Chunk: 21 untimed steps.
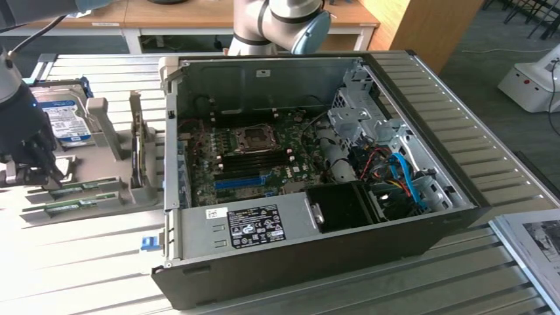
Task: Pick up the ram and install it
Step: 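Pick up the ram and move it above insertion slot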
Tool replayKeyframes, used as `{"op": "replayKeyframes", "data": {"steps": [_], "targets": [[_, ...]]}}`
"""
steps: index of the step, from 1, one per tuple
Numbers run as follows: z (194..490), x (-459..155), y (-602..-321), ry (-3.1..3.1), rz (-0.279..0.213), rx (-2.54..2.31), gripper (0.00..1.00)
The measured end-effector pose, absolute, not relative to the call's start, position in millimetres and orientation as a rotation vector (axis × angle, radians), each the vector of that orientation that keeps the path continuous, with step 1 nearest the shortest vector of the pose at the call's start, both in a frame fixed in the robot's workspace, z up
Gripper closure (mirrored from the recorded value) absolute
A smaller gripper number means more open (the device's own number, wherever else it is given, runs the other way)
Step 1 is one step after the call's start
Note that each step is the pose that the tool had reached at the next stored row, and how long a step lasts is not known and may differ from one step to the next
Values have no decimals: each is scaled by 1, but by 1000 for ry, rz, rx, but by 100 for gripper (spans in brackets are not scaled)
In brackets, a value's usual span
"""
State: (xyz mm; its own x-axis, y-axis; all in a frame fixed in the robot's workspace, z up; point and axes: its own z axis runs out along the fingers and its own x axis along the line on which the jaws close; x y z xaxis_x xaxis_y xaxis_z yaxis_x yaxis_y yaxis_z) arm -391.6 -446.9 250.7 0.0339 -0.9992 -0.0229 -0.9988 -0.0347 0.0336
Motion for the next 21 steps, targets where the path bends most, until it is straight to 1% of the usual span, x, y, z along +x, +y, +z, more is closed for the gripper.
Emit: {"op": "replayKeyframes", "data": {"steps": [6,21], "targets": [[250,-392,-447,-2177,-62,2253,76],[237,-392,-447,-2177,-62,2253,76]]}}
